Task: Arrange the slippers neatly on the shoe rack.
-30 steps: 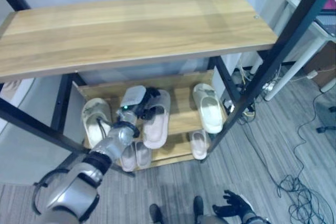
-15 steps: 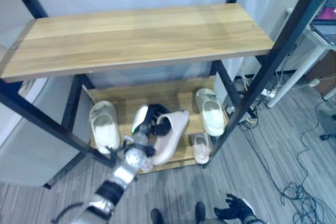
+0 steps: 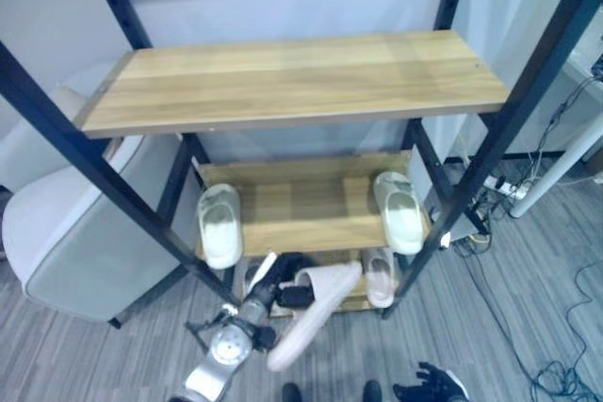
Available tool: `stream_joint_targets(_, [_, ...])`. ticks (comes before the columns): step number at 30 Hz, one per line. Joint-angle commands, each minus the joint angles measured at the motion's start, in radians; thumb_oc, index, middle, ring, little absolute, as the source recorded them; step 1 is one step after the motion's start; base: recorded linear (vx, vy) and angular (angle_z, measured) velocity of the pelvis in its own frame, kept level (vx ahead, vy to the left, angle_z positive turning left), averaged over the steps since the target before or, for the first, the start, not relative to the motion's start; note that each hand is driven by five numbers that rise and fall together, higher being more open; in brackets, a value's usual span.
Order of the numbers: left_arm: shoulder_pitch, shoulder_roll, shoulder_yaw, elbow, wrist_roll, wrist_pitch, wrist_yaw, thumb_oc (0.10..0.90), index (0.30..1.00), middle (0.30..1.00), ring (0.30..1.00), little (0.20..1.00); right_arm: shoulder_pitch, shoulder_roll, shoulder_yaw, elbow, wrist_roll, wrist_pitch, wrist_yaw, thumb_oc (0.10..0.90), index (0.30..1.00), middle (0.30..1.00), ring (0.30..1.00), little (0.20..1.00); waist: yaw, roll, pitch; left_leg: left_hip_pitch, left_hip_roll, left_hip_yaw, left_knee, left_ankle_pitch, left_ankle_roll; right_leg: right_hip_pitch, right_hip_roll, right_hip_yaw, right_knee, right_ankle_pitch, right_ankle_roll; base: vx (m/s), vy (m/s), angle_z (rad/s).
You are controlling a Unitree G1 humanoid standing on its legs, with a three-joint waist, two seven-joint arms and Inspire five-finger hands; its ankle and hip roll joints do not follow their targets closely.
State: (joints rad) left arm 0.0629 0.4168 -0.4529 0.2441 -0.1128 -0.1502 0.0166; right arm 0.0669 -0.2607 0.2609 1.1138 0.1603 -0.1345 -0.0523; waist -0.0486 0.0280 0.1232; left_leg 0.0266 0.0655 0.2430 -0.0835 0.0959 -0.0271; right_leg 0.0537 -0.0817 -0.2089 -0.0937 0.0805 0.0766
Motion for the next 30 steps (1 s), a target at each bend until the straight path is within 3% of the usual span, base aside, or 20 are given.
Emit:
stream_joint_targets(1, [-0.115, 0.007, 0.0, -0.067, -0.012, -0.067, -0.016, 0.4, 0.3, 0.3, 0.3, 0.3, -0.012, -0.036, 0.04, 0.038, -0.013, 0.008, 0.01, 0.8, 0.9, 0.9, 0.9, 0.9, 0.015, -0.012, 0.057, 0.033, -0.019, -0.014, 0.011, -0.071, -0.039, -0.002, 0.011, 0.004, 0.077, -0.126, 0.041, -0.32, -0.005, 0.0])
stream_joint_targets(2, [-0.144, 0.007, -0.018, -0.048, -0.007, -0.064, -0.001, 0.4, 0.3, 0.3, 0.3, 0.3, -0.043, -0.048, 0.053, 0.024, -0.01, 0.007, -0.001, 0.8, 0.9, 0.9, 0.9, 0.9, 0.011, -0.008, 0.129, -0.019, -0.01, -0.019, 0.07, -0.072, -0.038, -0.066, 0.001, 0.012, 0.152, -0.138, 0.03, -0.31, -0.008, 0.0])
stream_joint_targets(3, [-0.155, 0.004, -0.018, -0.041, -0.006, -0.067, 0.0, 0.4, 0.3, 0.3, 0.3, 0.3, -0.051, -0.048, 0.05, 0.025, -0.009, 0.007, -0.001, 0.8, 0.9, 0.9, 0.9, 0.9, 0.011, -0.007, 0.13, -0.036, -0.009, -0.02, 0.089, -0.08, -0.038, -0.085, -0.002, 0.012, 0.175, -0.148, 0.029, -0.46, -0.038, -0.03])
stream_joint_targets(4, [-0.203, 0.01, -0.036, -0.021, 0.006, -0.066, 0.021, 0.4, 0.3, 0.3, 0.3, 0.3, -0.085, -0.064, 0.059, 0.009, 0.002, 0.003, -0.01, 0.8, 0.9, 0.9, 0.9, 0.9, 0.009, -0.01, 0.192, -0.122, 0.005, -0.026, 0.184, -0.095, -0.037, -0.173, -0.022, 0.009, 0.266, -0.159, 0.022, -0.31, -0.04, 0.0])
stream_joint_targets(5, [-0.231, 0.008, -0.043, -0.011, 0.011, -0.067, 0.032, 0.4, 0.3, 0.3, 0.3, 0.3, -0.101, -0.069, 0.062, 0.006, 0.005, 0.003, -0.017, 0.8, 0.9, 0.9, 0.9, 0.9, 0.007, -0.012, 0.209, -0.178, 0.014, -0.028, 0.236, -0.105, -0.035, -0.221, -0.032, 0.014, 0.315, -0.17, 0.02, -0.3, -0.038, -0.03])
stream_joint_targets(12, [-0.361, -0.003, -0.045, 0.038, 0.034, -0.074, 0.121, 0.4, 0.3, 0.3, 0.3, 0.3, -0.142, -0.123, 0.054, -0.059, 0.03, -0.023, -0.057, 0.8, 0.9, 0.9, 0.9, 0.9, 0.004, -0.003, 0.249, -0.473, 0.072, -0.006, 0.529, -0.178, -0.007, -0.505, -0.075, 0.03, 0.613, -0.262, 0.004, -0.17, -0.021, -0.07])
stream_joint_targets(16, [-0.486, 0.027, -0.014, 0.035, 0.077, -0.08, 0.213, 0.4, 0.3, 0.3, 0.3, 0.3, -0.172, -0.189, 0.011, -0.209, 0.072, -0.065, -0.113, 0.8, 0.9, 0.9, 0.9, 0.9, -0.026, 0.012, 0.297, -0.713, 0.11, -0.015, 0.791, -0.284, -0.004, -0.779, -0.095, 0.074, 0.88, -0.369, -0.005, -0.15, 0.01, -0.19])
stream_joint_targets(19, [-0.559, 0.057, 0.01, 0.038, 0.123, -0.076, 0.273, 0.4, 0.3, 0.3, 0.3, 0.3, -0.191, -0.216, -0.014, -0.288, 0.08, -0.091, -0.142, 0.8, 0.9, 0.9, 0.9, 0.9, -0.036, 0.019, 0.305, -0.851, 0.135, -0.019, 0.903, -0.296, 0.008, -0.918, -0.099, 0.083, 0.979, -0.376, -0.011, -0.12, 0.003, -0.15])
stream_joint_targets(21, [-0.622, 0.089, 0.044, 0.013, 0.161, -0.071, 0.336, 0.4, 0.3, 0.3, 0.3, 0.3, -0.196, -0.243, -0.052, -0.385, 0.085, -0.12, -0.178, 0.8, 0.9, 0.9, 0.9, 0.9, -0.045, 0.026, 0.303, -0.958, 0.161, -0.05, 1.04, -0.379, 0.002, -1.024, -0.108, 0.113, 1.106, -0.458, -0.009, 0.04, 0.019, -0.14])
stream_joint_targets(25, [-0.711, 0.153, 0.103, -0.041, 0.22, -0.06, 0.444, 0.4, 0.3, 0.3, 0.3, 0.3, -0.217, -0.29, -0.11, -0.516, 0.093, -0.155, -0.226, 0.8, 0.9, 0.9, 0.9, 0.9, -0.052, 0.038, 0.317, -1.123, 0.194, -0.096, 1.246, -0.474, 0.02, -1.198, -0.116, 0.135, 1.327, -0.55, -0.012, 0.03, -0.004, -0.01])
stream_joint_targets(26, [-0.761, 0.195, 0.135, -0.065, 0.234, -0.055, 0.512, 0.4, 0.3, 0.3, 0.3, 0.3, -0.233, -0.31, -0.122, -0.557, 0.088, -0.167, -0.252, 0.8, 0.9, 0.9, 0.9, 0.9, -0.054, 0.04, 0.332, -1.207, 0.205, -0.109, 1.366, -0.521, 0.025, -1.281, -0.119, 0.142, 1.449, -0.588, -0.009, 0.07, -0.022, -0.01])
stream_joint_targets(30, [-0.835, 0.252, 0.179, -0.087, 0.234, -0.046, 0.597, 0.4, 0.3, 0.3, 0.3, 0.3, -0.255, -0.331, -0.146, -0.663, 0.095, -0.179, -0.267, 0.8, 0.9, 0.9, 0.9, 0.9, -0.063, 0.039, 0.353, -1.341, 0.225, -0.13, 1.561, -0.59, 0.029, -1.423, -0.125, 0.156, 1.652, -0.654, -0.006, 0.08, -0.014, -0.02])
